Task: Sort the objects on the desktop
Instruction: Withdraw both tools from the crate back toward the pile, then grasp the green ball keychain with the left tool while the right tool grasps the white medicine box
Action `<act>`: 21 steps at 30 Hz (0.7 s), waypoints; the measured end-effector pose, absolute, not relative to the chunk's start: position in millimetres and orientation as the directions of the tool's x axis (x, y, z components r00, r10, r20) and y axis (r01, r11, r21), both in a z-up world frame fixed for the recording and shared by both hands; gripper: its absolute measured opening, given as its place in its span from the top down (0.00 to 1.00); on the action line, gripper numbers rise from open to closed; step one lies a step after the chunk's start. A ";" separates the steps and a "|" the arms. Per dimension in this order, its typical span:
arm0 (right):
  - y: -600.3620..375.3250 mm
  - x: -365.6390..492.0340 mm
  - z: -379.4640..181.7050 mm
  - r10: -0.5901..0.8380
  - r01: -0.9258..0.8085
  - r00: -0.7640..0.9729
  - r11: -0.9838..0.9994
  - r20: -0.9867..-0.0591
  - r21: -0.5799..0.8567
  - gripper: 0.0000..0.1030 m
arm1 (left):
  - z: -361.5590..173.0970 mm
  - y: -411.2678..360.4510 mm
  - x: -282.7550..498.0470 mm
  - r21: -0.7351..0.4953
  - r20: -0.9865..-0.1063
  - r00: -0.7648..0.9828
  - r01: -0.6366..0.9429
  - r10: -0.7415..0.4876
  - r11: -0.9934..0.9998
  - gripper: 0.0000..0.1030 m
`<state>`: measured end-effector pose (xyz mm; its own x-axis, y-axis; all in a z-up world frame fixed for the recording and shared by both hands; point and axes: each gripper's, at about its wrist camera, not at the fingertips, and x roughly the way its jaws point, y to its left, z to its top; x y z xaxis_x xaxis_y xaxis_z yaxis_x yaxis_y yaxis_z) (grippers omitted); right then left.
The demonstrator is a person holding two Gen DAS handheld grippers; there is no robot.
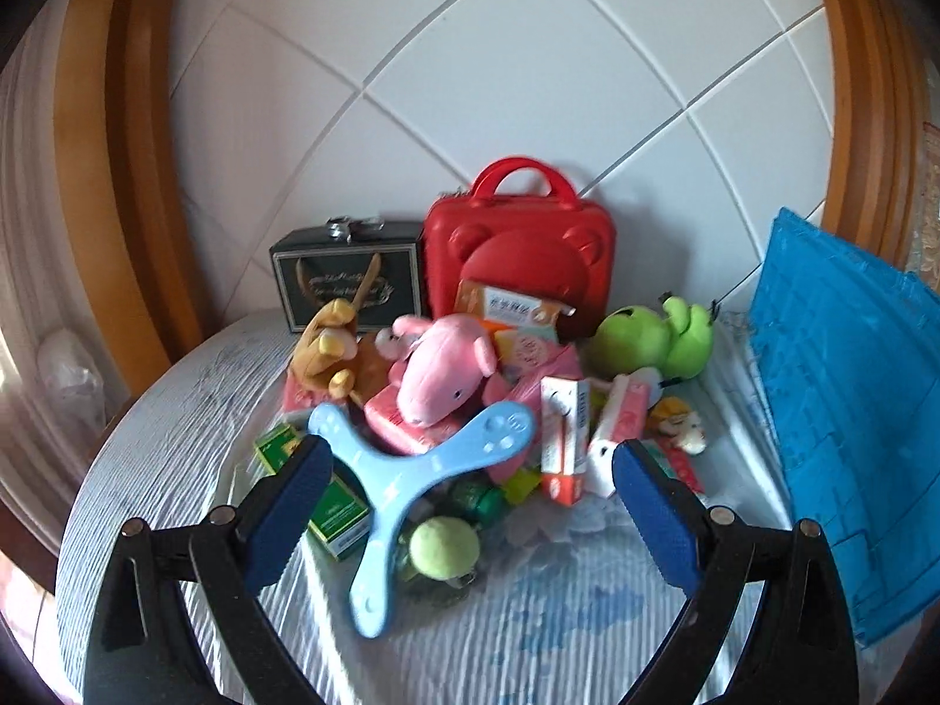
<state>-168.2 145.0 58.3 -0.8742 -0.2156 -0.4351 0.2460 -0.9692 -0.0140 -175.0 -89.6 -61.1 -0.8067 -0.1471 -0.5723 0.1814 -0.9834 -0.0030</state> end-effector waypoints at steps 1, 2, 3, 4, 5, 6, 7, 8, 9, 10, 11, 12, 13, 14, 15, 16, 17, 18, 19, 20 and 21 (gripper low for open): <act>139.2 -170.2 49.5 -0.223 0.253 -0.867 -0.967 -0.445 -0.009 0.00 | -76.9 -99.3 -177.4 -0.007 -0.599 -0.785 0.199 -0.156 -0.980 0.06; 132.3 -173.2 38.5 -0.231 0.261 -0.861 -0.965 -0.454 -0.003 0.00 | -90.2 -105.6 -180.1 -0.010 -0.621 -0.768 0.211 -0.159 -0.977 0.06; 125.1 -177.5 24.8 -0.238 0.268 -0.854 -0.963 -0.462 0.001 0.00 | -99.8 -108.3 -181.4 -0.011 -0.637 -0.753 0.218 -0.161 -0.976 0.06; 120.3 -181.3 12.9 -0.238 0.268 -0.850 -0.963 -0.469 0.003 0.00 | -114.7 -113.6 -184.5 -0.014 -0.662 -0.732 0.227 -0.162 -0.974 0.06; 116.1 -185.4 -0.9 -0.235 0.265 -0.845 -0.964 -0.480 0.005 0.00 | -126.9 -116.7 -187.6 -0.015 -0.679 -0.716 0.232 -0.161 -0.973 0.06; 110.3 -191.4 -20.0 -0.226 0.259 -0.837 -0.966 -0.499 0.002 0.00 | -135.9 -117.2 -189.1 -0.013 -0.692 -0.704 0.235 -0.161 -0.972 0.06; 108.2 -196.4 -31.9 -0.220 0.257 -0.827 -0.966 -0.517 0.001 0.00 | -149.5 -118.3 -193.3 -0.013 -0.712 -0.684 0.234 -0.155 -0.972 0.06; 105.8 -203.6 -47.7 -0.216 0.255 -0.809 -0.967 -0.546 0.005 0.00 | -158.1 -117.6 -195.8 -0.014 -0.728 -0.669 0.233 -0.150 -0.972 0.06; 103.3 -210.6 -68.1 -0.212 0.253 -0.790 -0.968 -0.575 0.010 0.00 | -167.5 -117.6 -199.4 -0.016 -0.740 -0.657 0.232 -0.144 -0.973 0.06; 103.3 -214.7 -79.8 -0.206 0.248 -0.778 -0.969 -0.593 0.010 0.00 | -177.1 -117.0 -203.8 -0.019 -0.753 -0.644 0.230 -0.138 -0.973 0.06; 102.1 -222.0 -99.2 -0.187 0.235 -0.757 -0.972 -0.627 0.007 0.00 | -187.9 -115.5 -209.7 -0.019 -0.767 -0.628 0.227 -0.131 -0.974 0.06; 102.3 -227.1 -111.7 -0.178 0.227 -0.742 -0.974 -0.647 0.007 0.00 | -194.8 -114.7 -213.9 -0.019 -0.775 -0.619 0.225 -0.128 -0.974 0.06; 103.8 -232.2 -123.5 -0.168 0.217 -0.728 -0.976 -0.665 0.008 0.00 | -202.7 -114.0 -219.1 -0.017 -0.784 -0.608 0.225 -0.127 -0.974 0.06; 105.8 -237.9 -135.7 -0.152 0.203 -0.715 -0.979 -0.683 0.006 0.00 | -210.4 -112.9 -224.9 -0.016 -0.793 -0.597 0.223 -0.123 -0.975 0.06; 109.0 -244.3 -148.8 -0.132 0.184 -0.703 -0.983 -0.699 0.001 0.00 | -216.4 -112.4 -230.2 -0.013 -0.800 -0.587 0.224 -0.124 -0.974 0.06; 112.4 -249.7 -159.4 -0.113 0.164 -0.696 -0.987 -0.710 -0.003 0.00 | -223.3 -111.9 -236.4 -0.008 -0.807 -0.576 0.228 -0.128 -0.974 0.06; 115.6 -254.3 -166.7 -0.094 0.145 -0.691 -0.989 -0.717 -0.009 0.00 | -228.8 -111.2 -241.3 -0.003 -0.813 -0.567 0.230 -0.131 -0.973 0.06; 121.2 -259.6 -175.1 -0.068 0.116 -0.684 -0.993 -0.726 -0.017 0.00 | -233.6 -111.0 -246.0 -0.001 -0.818 -0.560 0.230 -0.131 -0.973 0.06; 126.5 -263.3 -180.2 -0.052 0.096 -0.678 -0.995 -0.733 -0.018 0.00 | -239.0 -110.3 -250.7 0.001 -0.824 -0.552 0.228 -0.131 -0.974 0.06; 132.1 -267.3 -186.7 -0.031 0.069 -0.673 -0.997 -0.739 -0.021 0.00 | -245.2 -108.7 -255.9 0.010 -0.830 -0.541 0.226 -0.134 -0.974 0.06; 138.4 -272.3 -194.8 -0.003 0.036 -0.664 -0.999 -0.748 -0.028 0.00 | -248.4 -108.0 -258.9 0.015 -0.834 -0.535 0.224 -0.136 -0.974 0.06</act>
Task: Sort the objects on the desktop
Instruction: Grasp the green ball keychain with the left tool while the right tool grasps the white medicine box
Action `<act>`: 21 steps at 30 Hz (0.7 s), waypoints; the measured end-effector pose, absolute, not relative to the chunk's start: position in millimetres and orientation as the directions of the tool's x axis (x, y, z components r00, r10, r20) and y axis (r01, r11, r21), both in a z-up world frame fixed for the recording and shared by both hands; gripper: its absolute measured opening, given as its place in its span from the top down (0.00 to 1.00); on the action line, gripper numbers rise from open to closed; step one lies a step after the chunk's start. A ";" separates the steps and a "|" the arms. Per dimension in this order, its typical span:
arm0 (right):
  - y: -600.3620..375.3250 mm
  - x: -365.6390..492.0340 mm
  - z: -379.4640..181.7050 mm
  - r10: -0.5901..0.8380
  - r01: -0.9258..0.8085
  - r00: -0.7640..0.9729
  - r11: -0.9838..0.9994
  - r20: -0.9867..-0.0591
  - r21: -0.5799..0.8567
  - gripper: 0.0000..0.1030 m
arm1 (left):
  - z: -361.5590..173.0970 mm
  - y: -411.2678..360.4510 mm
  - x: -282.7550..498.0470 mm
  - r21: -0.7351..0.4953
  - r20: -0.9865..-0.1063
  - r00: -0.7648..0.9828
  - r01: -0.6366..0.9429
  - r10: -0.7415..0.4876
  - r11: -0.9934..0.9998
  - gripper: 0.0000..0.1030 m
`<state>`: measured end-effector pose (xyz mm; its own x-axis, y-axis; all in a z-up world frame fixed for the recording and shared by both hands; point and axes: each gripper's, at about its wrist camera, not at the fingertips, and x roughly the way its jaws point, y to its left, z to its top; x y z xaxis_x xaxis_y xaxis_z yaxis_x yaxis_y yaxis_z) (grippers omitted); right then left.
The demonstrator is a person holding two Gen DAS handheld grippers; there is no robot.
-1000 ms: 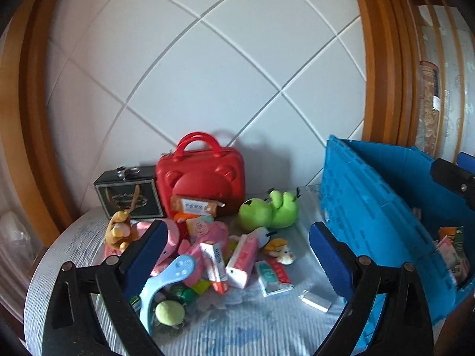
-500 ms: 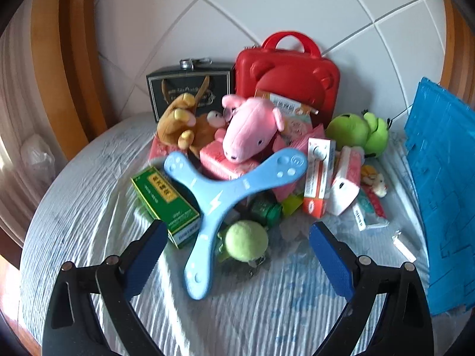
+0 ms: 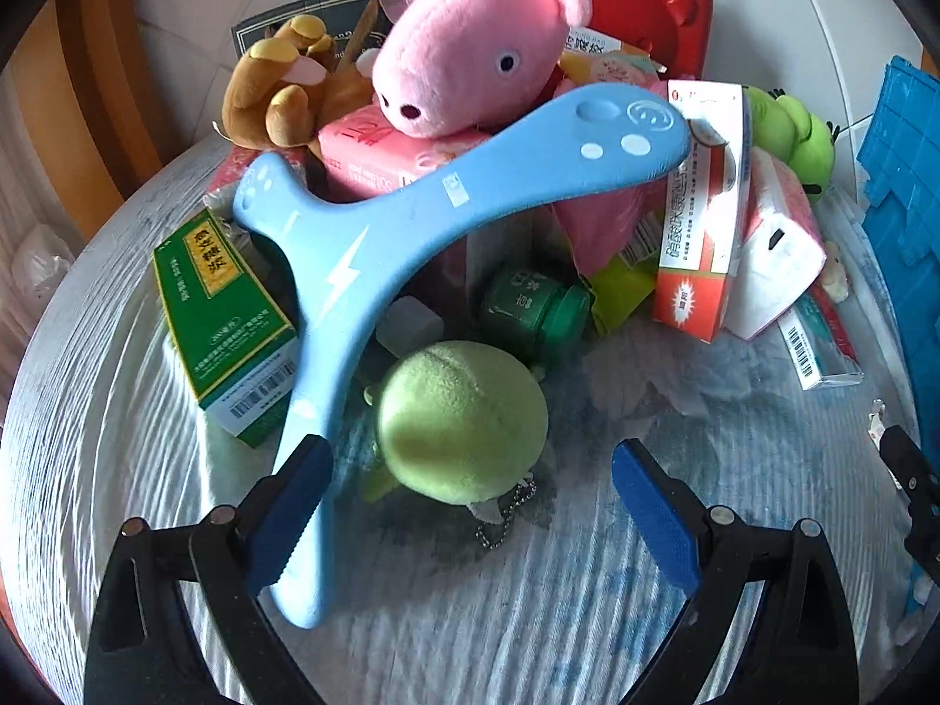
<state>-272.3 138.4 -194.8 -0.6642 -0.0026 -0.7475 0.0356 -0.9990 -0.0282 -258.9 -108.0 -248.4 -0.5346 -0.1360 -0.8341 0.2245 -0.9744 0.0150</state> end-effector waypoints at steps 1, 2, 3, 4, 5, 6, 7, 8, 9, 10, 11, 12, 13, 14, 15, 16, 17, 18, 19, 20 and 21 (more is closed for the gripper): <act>142.5 -275.7 -200.8 0.011 0.019 -0.655 -0.999 -0.755 -0.031 0.00 | -251.5 -106.1 -261.8 0.025 -0.834 -0.532 0.222 -0.143 -0.975 0.06; 145.8 -279.7 -208.0 0.033 0.004 -0.650 -0.999 -0.759 -0.047 0.00 | -252.8 -103.4 -264.2 0.045 -0.828 -0.538 0.219 -0.160 -0.975 0.06; 145.9 -282.2 -213.0 0.039 0.003 -0.647 -0.999 -0.762 -0.054 0.00 | -253.4 -100.9 -266.3 0.061 -0.822 -0.543 0.214 -0.171 -0.975 0.06; 145.2 -284.8 -218.9 0.042 0.006 -0.640 -0.998 -0.767 -0.059 0.00 | -254.5 -98.5 -269.0 0.070 -0.821 -0.544 0.204 -0.173 -0.976 0.06; 144.1 -286.4 -224.2 0.057 0.002 -0.636 -0.997 -0.770 -0.076 0.00 | -257.7 -97.0 -273.3 0.061 -0.833 -0.531 0.192 -0.156 -0.980 0.06; 143.4 -287.2 -227.8 0.082 -0.011 -0.636 -0.995 -0.768 -0.097 0.00 | -261.2 -96.6 -276.8 0.050 -0.845 -0.515 0.192 -0.144 -0.980 0.06; 144.1 -287.4 -231.4 0.099 -0.026 -0.637 -0.994 -0.764 -0.108 0.00 | -264.0 -96.2 -279.2 0.051 -0.849 -0.508 0.201 -0.148 -0.978 0.06; 146.5 -288.2 -234.9 0.115 -0.044 -0.636 -0.993 -0.763 -0.113 0.00 | -266.0 -95.2 -280.9 0.063 -0.846 -0.508 0.205 -0.162 -0.977 0.06; 150.8 -289.8 -239.0 0.142 -0.073 -0.633 -0.990 -0.761 -0.125 0.00 | -268.0 -94.8 -282.3 0.067 -0.847 -0.505 0.203 -0.163 -0.977 0.06; 153.7 -290.5 -238.6 0.154 -0.088 -0.631 -0.988 -0.761 -0.127 0.00 | -270.1 -94.6 -283.2 0.068 -0.851 -0.501 0.199 -0.161 -0.978 0.06; 156.3 -292.3 -238.4 0.158 -0.100 -0.629 -0.988 -0.761 -0.122 0.00 | -272.9 -95.2 -283.6 0.059 -0.858 -0.492 0.198 -0.152 -0.978 0.06; 157.4 -294.0 -237.9 0.152 -0.102 -0.632 -0.988 -0.760 -0.113 0.00 | -275.9 -96.6 -283.1 0.045 -0.865 -0.483 0.199 -0.138 -0.979 0.06; 157.7 -296.4 -238.7 0.160 -0.109 -0.627 -0.987 -0.763 -0.117 0.00 | -279.9 -98.5 -282.0 0.022 -0.875 -0.470 0.202 -0.117 -0.979 0.06; 157.7 -297.8 -239.1 0.166 -0.116 -0.624 -0.986 -0.764 -0.120 0.00 | -281.2 -97.7 -278.7 0.019 -0.872 -0.476 0.196 -0.112 -0.980 0.09; 157.8 -299.0 -239.6 0.171 -0.122 -0.622 -0.985 -0.765 -0.121 0.00 | -280.6 -96.0 -276.0 0.025 -0.867 -0.484 0.187 -0.114 -0.982 0.11; 157.7 -299.8 -240.3 0.173 -0.122 -0.617 -0.985 -0.767 -0.124 0.00 | -279.7 -94.5 -273.3 0.022 -0.866 -0.489 0.176 -0.107 -0.984 0.16; 157.5 -300.1 -240.2 0.173 -0.121 -0.614 -0.985 -0.770 -0.125 0.00 | -278.3 -93.5 -270.7 0.026 -0.864 -0.492 0.168 -0.106 -0.986 0.23; 157.1 -300.1 -240.0 0.169 -0.118 -0.605 -0.985 -0.778 -0.123 0.00 | -276.6 -93.5 -268.2 0.024 -0.862 -0.497 0.163 -0.103 -0.986 0.29; 156.0 -298.9 -238.2 0.165 -0.118 -0.598 -0.986 -0.784 -0.117 0.00 | -275.7 -94.0 -266.6 0.021 -0.861 -0.498 0.162 -0.100 -0.987 0.37; 154.8 -297.0 -236.9 0.153 -0.115 -0.591 -0.988 -0.792 -0.105 0.00 | -274.9 -95.2 -264.8 0.011 -0.863 -0.497 0.162 -0.091 -0.987 0.38; 151.2 -293.5 -235.3 0.121 -0.093 -0.587 -0.992 -0.801 -0.082 0.00 | -274.5 -96.3 -263.1 -0.001 -0.863 -0.499 0.161 -0.081 -0.987 0.38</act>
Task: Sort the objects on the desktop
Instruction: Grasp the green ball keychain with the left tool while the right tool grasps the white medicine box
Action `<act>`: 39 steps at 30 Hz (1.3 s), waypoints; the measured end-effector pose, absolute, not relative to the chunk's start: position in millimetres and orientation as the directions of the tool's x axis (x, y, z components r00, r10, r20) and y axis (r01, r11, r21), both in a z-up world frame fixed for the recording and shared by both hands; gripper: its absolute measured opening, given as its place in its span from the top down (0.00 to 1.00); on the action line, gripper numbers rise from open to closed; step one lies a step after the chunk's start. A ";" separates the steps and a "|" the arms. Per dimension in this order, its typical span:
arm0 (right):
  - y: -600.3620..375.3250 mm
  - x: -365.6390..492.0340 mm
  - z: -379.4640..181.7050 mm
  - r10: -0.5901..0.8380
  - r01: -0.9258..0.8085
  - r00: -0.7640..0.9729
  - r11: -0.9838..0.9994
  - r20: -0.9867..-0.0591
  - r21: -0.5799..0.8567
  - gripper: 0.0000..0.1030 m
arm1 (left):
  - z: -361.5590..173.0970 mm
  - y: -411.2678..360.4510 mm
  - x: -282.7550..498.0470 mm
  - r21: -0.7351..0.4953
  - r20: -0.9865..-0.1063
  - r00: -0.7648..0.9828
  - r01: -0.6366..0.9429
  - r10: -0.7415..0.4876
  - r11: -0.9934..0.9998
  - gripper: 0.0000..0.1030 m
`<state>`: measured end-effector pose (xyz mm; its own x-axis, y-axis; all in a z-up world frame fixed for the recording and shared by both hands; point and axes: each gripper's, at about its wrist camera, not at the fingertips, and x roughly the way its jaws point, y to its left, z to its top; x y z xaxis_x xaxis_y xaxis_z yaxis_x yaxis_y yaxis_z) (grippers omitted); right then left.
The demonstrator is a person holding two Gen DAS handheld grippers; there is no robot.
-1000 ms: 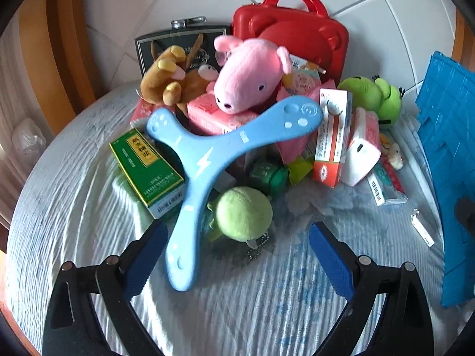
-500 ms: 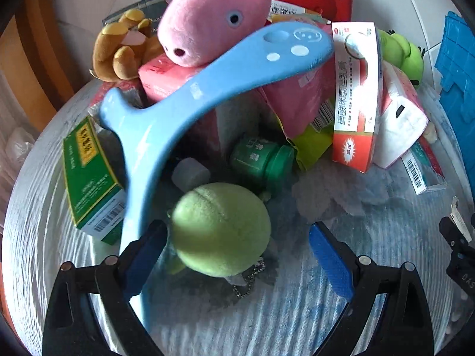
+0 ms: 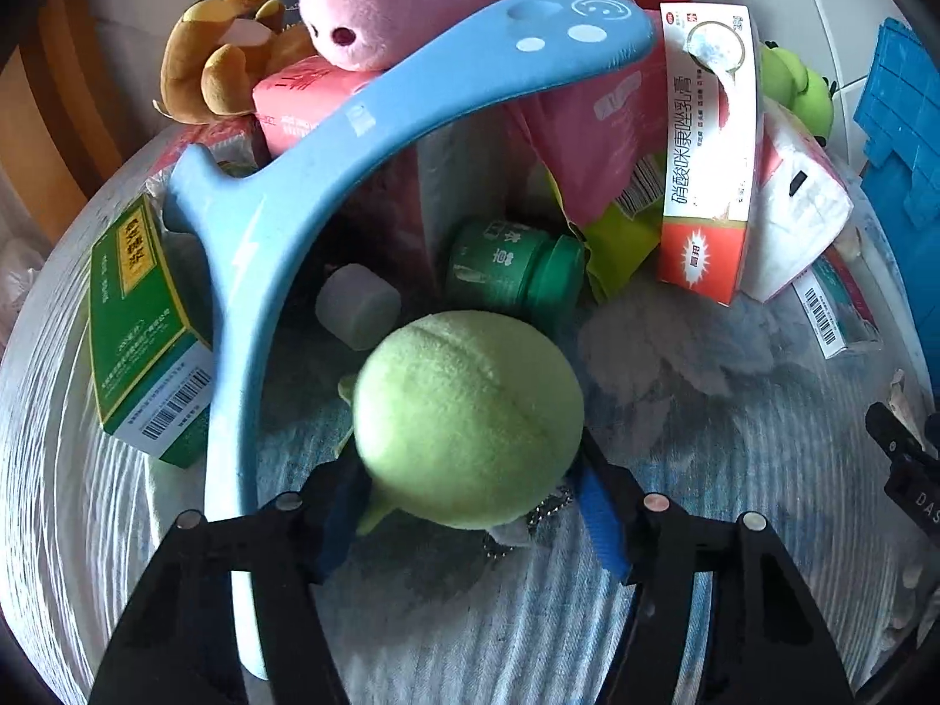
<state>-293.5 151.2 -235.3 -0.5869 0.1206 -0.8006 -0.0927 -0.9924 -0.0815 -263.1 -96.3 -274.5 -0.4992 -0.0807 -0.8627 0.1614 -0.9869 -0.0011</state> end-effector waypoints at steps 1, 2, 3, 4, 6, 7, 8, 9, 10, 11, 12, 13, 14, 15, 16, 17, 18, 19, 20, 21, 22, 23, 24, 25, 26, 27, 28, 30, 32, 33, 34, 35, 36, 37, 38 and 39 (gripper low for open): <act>145.8 -290.0 -233.3 0.097 -0.067 -0.585 -0.995 -0.805 -0.071 0.00 | -274.2 -96.8 -260.8 -0.007 -0.861 -0.502 0.163 -0.077 -0.987 0.38; 138.9 -286.2 -233.2 0.057 -0.023 -0.578 -0.998 -0.814 -0.053 0.00 | -274.3 -96.4 -258.8 -0.006 -0.861 -0.504 0.161 -0.077 -0.987 0.38; 132.2 -282.5 -235.4 -0.001 0.021 -0.559 -1.000 -0.829 -0.012 0.00 | -274.4 -95.2 -256.8 -0.002 -0.859 -0.505 0.156 -0.078 -0.988 0.38; 128.5 -280.1 -237.7 -0.038 0.041 -0.541 -0.999 -0.841 0.018 0.00 | -274.6 -93.6 -254.6 0.004 -0.859 -0.506 0.147 -0.079 -0.989 0.38; 125.2 -268.8 -236.2 -0.030 0.027 -0.559 -0.999 -0.829 0.018 0.00 | -274.7 -91.0 -249.8 0.016 -0.857 -0.509 0.134 -0.082 -0.991 0.38; 126.0 -264.3 -233.1 -0.007 0.011 -0.579 -1.000 -0.815 0.001 0.00 | -274.5 -90.8 -247.6 0.014 -0.857 -0.509 0.132 -0.080 -0.991 0.38; 128.2 -261.1 -229.2 0.026 -0.010 -0.600 -1.000 -0.800 -0.025 0.00 | -274.0 -91.0 -245.7 0.008 -0.858 -0.509 0.133 -0.076 -0.991 0.38; 132.2 -260.2 -225.1 0.076 -0.042 -0.618 -0.997 -0.783 -0.063 0.00 | -273.4 -91.4 -244.5 -0.001 -0.858 -0.509 0.135 -0.069 -0.991 0.38; 134.3 -262.2 -224.2 0.110 -0.063 -0.620 -0.994 -0.777 -0.090 0.00 | -272.9 -91.5 -244.3 -0.007 -0.858 -0.510 0.137 -0.065 -0.991 0.38; 138.6 -266.1 -224.1 0.169 -0.102 -0.616 -0.986 -0.769 -0.134 0.00 | -272.1 -91.2 -244.3 -0.015 -0.858 -0.511 0.141 -0.059 -0.990 0.38; 142.4 -269.8 -225.5 0.203 -0.130 -0.610 -0.979 -0.766 -0.156 0.00 | -271.3 -90.9 -244.4 -0.024 -0.857 -0.513 0.142 -0.053 -0.990 0.38; 145.4 -273.8 -226.8 0.234 -0.154 -0.600 -0.972 -0.765 -0.176 0.00 | -270.7 -90.4 -244.4 -0.032 -0.856 -0.514 0.141 -0.046 -0.989 0.38; 147.9 -276.7 -230.6 0.316 -0.213 -0.574 -0.948 -0.755 -0.235 0.00 | -270.3 -89.3 -244.5 -0.034 -0.856 -0.515 0.139 -0.043 -0.990 0.38; 149.1 -277.2 -233.0 0.381 -0.259 -0.553 -0.924 -0.741 -0.282 0.00 | -270.4 -88.4 -244.5 -0.032 -0.856 -0.514 0.137 -0.044 -0.990 0.38; 150.1 -278.1 -233.7 0.420 -0.288 -0.538 -0.906 -0.731 -0.309 0.00 | -270.7 -87.6 -244.5 -0.032 -0.857 -0.513 0.135 -0.043 -0.990 0.38; 153.0 -279.7 -235.1 0.459 -0.319 -0.522 -0.887 -0.719 -0.334 0.00 | -271.0 -87.1 -244.2 -0.033 -0.858 -0.512 0.136 -0.042 -0.990 0.38; 155.5 -281.2 -236.6 0.476 -0.344 -0.515 -0.876 -0.713 -0.337 0.00 | -271.0 -86.6 -243.8 -0.034 -0.857 -0.514 0.135 -0.040 -0.990 0.38; 159.1 -283.7 -238.2 0.462 -0.352 -0.512 -0.882 -0.724 -0.314 0.00 | -270.9 -85.8 -243.5 -0.035 -0.856 -0.515 0.134 -0.039 -0.990 0.38; 163.3 -287.7 -241.0 0.425 -0.350 -0.507 -0.897 -0.750 -0.271 0.00 | -270.8 -84.4 -243.4 -0.034 -0.856 -0.516 0.131 -0.038 -0.991 0.38; 168.4 -291.4 -241.0 0.390 -0.355 -0.518 -0.908 -0.761 -0.223 0.00 | -270.9 -83.6 -243.5 -0.033 -0.856 -0.516 0.130 -0.039 -0.991 0.38; 173.0 -292.8 -242.5 0.351 -0.348 -0.519 -0.920 -0.779 -0.183 0.00 | -270.9 -82.5 -243.9 -0.030 -0.856 -0.516 0.129 -0.041 -0.991 0.38; 179.1 -298.0 -244.4 0.271 -0.330 -0.526 -0.939 -0.806 -0.099 0.00 | -270.8 -81.5 -244.4 -0.029 -0.855 -0.517 0.130 -0.043 -0.991 0.38; 181.8 -301.2 -247.4 0.179 -0.298 -0.530 -0.955 -0.829 -0.015 0.00 | -270.7 -80.8 -245.0 -0.029 -0.854 -0.518 0.132 -0.044 -0.991 0.38; 179.6 -301.2 -248.1 0.147 -0.276 -0.534 -0.961 -0.833 0.008 0.01 | -270.7 -80.1 -245.5 -0.027 -0.853 -0.519 0.133 -0.047 -0.991 0.38; 173.5 -301.2 -245.1 0.090 -0.213 -0.562 -0.976 -0.822 0.039 0.03 | -270.8 -78.8 -246.2 -0.021 -0.853 -0.519 0.136 -0.053 -0.990 0.38; 169.8 -301.0 -243.6 0.020 -0.159 -0.575 -0.983 -0.818 0.088 0.06 | -271.0 -77.6 -246.5 -0.016 -0.853 -0.519 0.138 -0.058 -0.990 0.38; 166.1 -300.1 -241.3 -0.029 -0.117 -0.586 -0.986 -0.810 0.119 0.11 | -270.9 -76.2 -246.3 -0.011 -0.853 -0.519 0.139 -0.063 -0.990 0.38; 162.2 -297.8 -235.7 -0.085 -0.065 -0.605 -0.986 -0.791 0.155 0.17 | -270.6 -74.2 -244.3 -0.009 -0.852 -0.520 0.137 -0.065 -0.990 0.38; 165.9 -301.4 -233.5 -0.054 -0.076 -0.615 -0.989 -0.787 0.127 0.16 | -270.4 -72.3 -241.5 -0.008 -0.851 -0.522 0.133 -0.064 -0.991 0.38; 168.9 -303.5 -232.9 -0.032 -0.087 -0.614 -0.990 -0.789 0.108 0.16 | -270.2 -71.2 -240.5 -0.006 -0.851 -0.522 0.133 -0.065 -0.991 0.38; 167.7 -300.6 -232.5 -0.009 -0.100 -0.614 -0.991 -0.789 0.090 0.15 | -270.1 -70.6 -239.9 -0.007 -0.851 -0.521 0.135 -0.065 -0.991 0.38; 172.4 -305.4 -233.4 0.019 -0.118 -0.610 -0.991 -0.792 0.068 0.14 | -269.9 -69.5 -239.2 -0.006 -0.852 -0.520 0.138 -0.067 -0.990 0.38; 174.8 -308.6 -236.4 0.027 -0.128 -0.604 -0.990 -0.797 0.063 0.11 | -269.9 -68.3 -238.8 -0.003 -0.852 -0.518 0.140 -0.071 -0.990 0.38; 173.5 -300.0 -233.3 0.030 -0.133 -0.598 -0.989 -0.801 0.062 0.11 | -269.8 -66.9 -238.1 0.001 -0.852 -0.518 0.140 -0.074 -0.990 0.38; 175.6 -305.6 -236.2 0.027 -0.132 -0.586 -0.989 -0.810 0.062 0.11 | -269.4 -65.9 -237.2 0.000 -0.853 -0.516 0.141 -0.074 -0.990 0.38; 178.3 -309.0 -239.6 0.024 -0.126 -0.580 -0.990 -0.814 0.060 0.13 | -269.0 -65.2 -236.5 0.000 -0.855 -0.514 0.139 -0.072 -0.990 0.38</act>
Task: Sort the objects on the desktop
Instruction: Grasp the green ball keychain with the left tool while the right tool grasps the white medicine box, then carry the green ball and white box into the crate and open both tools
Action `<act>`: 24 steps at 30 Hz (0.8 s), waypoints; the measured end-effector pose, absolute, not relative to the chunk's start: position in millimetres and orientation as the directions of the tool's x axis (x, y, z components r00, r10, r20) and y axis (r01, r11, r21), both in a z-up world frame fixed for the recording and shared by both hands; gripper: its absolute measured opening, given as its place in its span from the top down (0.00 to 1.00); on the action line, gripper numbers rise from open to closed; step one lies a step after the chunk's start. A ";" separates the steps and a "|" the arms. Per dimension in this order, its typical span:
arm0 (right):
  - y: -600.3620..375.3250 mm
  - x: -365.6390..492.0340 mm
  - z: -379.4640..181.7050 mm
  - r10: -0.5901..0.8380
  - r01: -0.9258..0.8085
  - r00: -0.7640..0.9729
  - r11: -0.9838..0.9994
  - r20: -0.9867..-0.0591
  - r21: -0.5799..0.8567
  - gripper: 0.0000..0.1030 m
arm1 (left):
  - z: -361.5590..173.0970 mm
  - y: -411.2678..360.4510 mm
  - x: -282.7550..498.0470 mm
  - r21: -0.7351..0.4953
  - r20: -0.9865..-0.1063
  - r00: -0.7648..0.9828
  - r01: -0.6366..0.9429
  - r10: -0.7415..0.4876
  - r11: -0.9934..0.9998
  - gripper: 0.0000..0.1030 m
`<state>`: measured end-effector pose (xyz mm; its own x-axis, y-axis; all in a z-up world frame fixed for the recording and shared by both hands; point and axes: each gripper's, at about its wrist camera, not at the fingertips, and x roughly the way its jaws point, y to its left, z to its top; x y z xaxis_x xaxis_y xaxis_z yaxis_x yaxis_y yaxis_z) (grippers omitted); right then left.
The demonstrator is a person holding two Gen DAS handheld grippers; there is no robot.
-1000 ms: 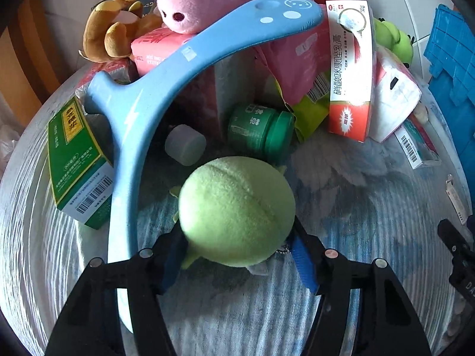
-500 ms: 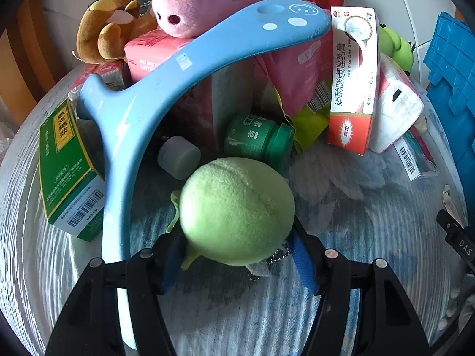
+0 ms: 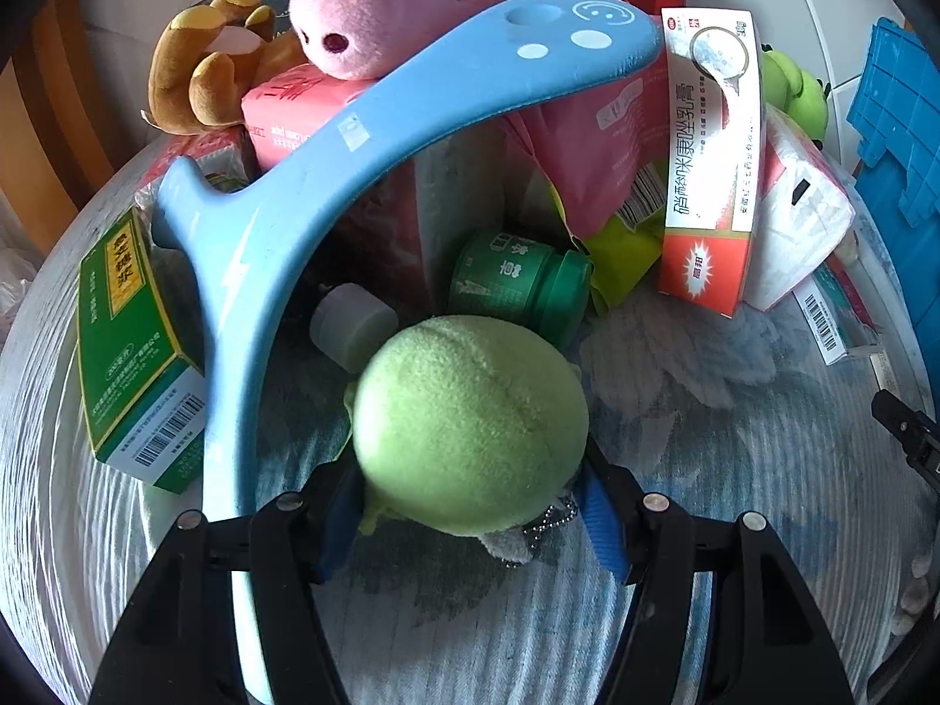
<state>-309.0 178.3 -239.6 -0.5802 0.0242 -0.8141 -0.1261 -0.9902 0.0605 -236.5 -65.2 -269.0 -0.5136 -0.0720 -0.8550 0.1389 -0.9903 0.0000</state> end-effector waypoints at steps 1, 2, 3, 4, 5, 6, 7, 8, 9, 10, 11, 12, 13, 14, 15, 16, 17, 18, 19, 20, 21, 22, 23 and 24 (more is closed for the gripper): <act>176.7 -311.2 -242.5 0.036 -0.122 -0.582 -0.992 -0.812 0.044 0.20 | -268.6 -64.7 -235.8 0.001 -0.857 -0.511 0.136 -0.071 -0.991 0.38; 173.4 -312.2 -241.3 0.059 -0.113 -0.589 -0.993 -0.806 0.010 0.31 | -268.0 -63.8 -234.4 0.002 -0.859 -0.508 0.132 -0.070 -0.991 0.41; 170.8 -312.7 -240.1 0.060 -0.103 -0.592 -0.995 -0.804 0.001 0.57 | -267.2 -63.5 -232.6 0.003 -0.859 -0.508 0.133 -0.071 -0.991 0.41; 171.9 -312.4 -240.5 0.050 -0.094 -0.590 -0.996 -0.806 0.007 0.67 | -265.7 -63.5 -229.5 -0.006 -0.860 -0.506 0.136 -0.064 -0.991 0.42; 171.6 -312.7 -240.2 0.032 -0.080 -0.586 -0.997 -0.810 0.018 0.68 | -264.0 -63.8 -226.4 -0.016 -0.860 -0.507 0.140 -0.058 -0.990 0.42; 169.7 -310.8 -239.6 0.024 -0.067 -0.582 -0.998 -0.813 0.018 0.71 | -260.8 -63.5 -221.4 -0.030 -0.857 -0.513 0.143 -0.048 -0.989 0.42; 167.4 -307.3 -239.0 0.019 -0.055 -0.576 -0.998 -0.817 0.016 0.72 | -258.0 -62.8 -217.4 -0.037 -0.855 -0.517 0.141 -0.042 -0.989 0.43; 165.6 -300.3 -237.2 0.004 -0.042 -0.571 -0.999 -0.821 0.024 0.72 | -252.4 -60.3 -210.3 -0.037 -0.849 -0.527 0.135 -0.040 -0.990 0.43; 163.6 -296.5 -236.3 -0.015 -0.029 -0.567 -0.999 -0.824 0.038 0.72 | -246.6 -58.0 -203.6 -0.037 -0.841 -0.540 0.126 -0.037 -0.991 0.43; 160.4 -292.9 -234.4 -0.030 -0.015 -0.564 -0.999 -0.825 0.046 0.73 | -241.4 -56.0 -197.8 -0.037 -0.833 -0.553 0.117 -0.034 -0.992 0.42; 157.1 -287.6 -231.5 -0.043 0.001 -0.567 -0.999 -0.822 0.051 0.73 | -234.0 -53.0 -190.1 -0.037 -0.822 -0.569 0.108 -0.031 -0.993 0.43; 153.1 -280.8 -226.8 -0.060 0.021 -0.574 -0.998 -0.816 0.059 0.74 | -227.8 -50.7 -183.9 -0.038 -0.813 -0.582 0.102 -0.028 -0.994 0.43; 149.4 -275.3 -223.0 -0.071 0.035 -0.581 -0.997 -0.811 0.062 0.74 | -221.2 -48.3 -177.8 -0.043 -0.803 -0.596 0.095 -0.022 -0.995 0.42; 145.2 -268.8 -215.6 -0.085 0.052 -0.594 -0.996 -0.800 0.068 0.74 | -214.2 -40.6 -170.7 -0.048 -0.792 -0.610 0.088 -0.016 -0.995 0.42; 141.8 -263.8 -209.2 -0.095 0.064 -0.607 -0.995 -0.789 0.070 0.74 | -209.9 -61.0 -187.6 -0.051 -0.784 -0.621 0.082 -0.012 -0.995 0.42; 139.5 -261.3 -204.1 -0.101 0.074 -0.618 -0.995 -0.780 0.071 0.74 | -201.0 -81.5 -206.5 -0.049 -0.774 -0.633 0.078 -0.012 -0.996 0.43; 136.7 -255.5 -196.1 -0.110 0.087 -0.633 -0.994 -0.766 0.070 0.74 | -192.7 -85.2 -197.2 -0.046 -0.760 -0.649 0.075 -0.013 -0.996 0.43; 132.7 -248.8 -184.5 -0.120 0.105 -0.655 -0.992 -0.746 0.068 0.74 | -183.6 -87.8 -188.2 -0.047 -0.745 -0.667 0.066 -0.010 -0.997 0.43; 129.9 -246.5 -179.5 -0.125 0.114 -0.670 -0.991 -0.732 0.064 0.74 | -171.1 -81.7 -185.9 -0.045 -0.732 -0.682 0.061 -0.009 -0.997 0.42; 126.5 -239.5 -166.6 -0.136 0.130 -0.693 -0.990 -0.708 0.063 0.74 | -161.6 -80.2 -184.4 -0.046 -0.717 -0.697 0.058 -0.007 -0.997 0.43; 123.6 -234.2 -154.6 -0.146 0.143 -0.711 -0.988 -0.688 0.062 0.74 | -151.8 -78.4 -180.3 -0.050 -0.700 -0.715 0.053 -0.003 -0.997 0.42; 120.2 -228.1 -143.0 -0.154 0.154 -0.730 -0.986 -0.665 0.059 0.74 | -153.6 -76.2 -190.1 -0.052 -0.685 -0.728 0.048 0.001 -0.998 0.42; 119.1 -224.8 -134.0 -0.160 0.164 -0.745 -0.985 -0.647 0.055 0.74 | -142.2 -73.5 -184.1 -0.051 -0.663 -0.748 0.040 0.004 -0.998 0.42; 116.3 -217.3 -120.2 -0.170 0.178 -0.768 -0.983 -0.617 0.050 0.74 | -137.3 -70.0 -179.7 -0.050 -0.648 -0.762 0.036 0.005 -0.998 0.42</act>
<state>-217.3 116.3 -120.2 -0.7684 -0.1701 -0.6169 0.1775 -0.9828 0.0500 -179.7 -70.0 -137.3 -0.7617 0.0052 -0.6479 0.0361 -0.9981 -0.0505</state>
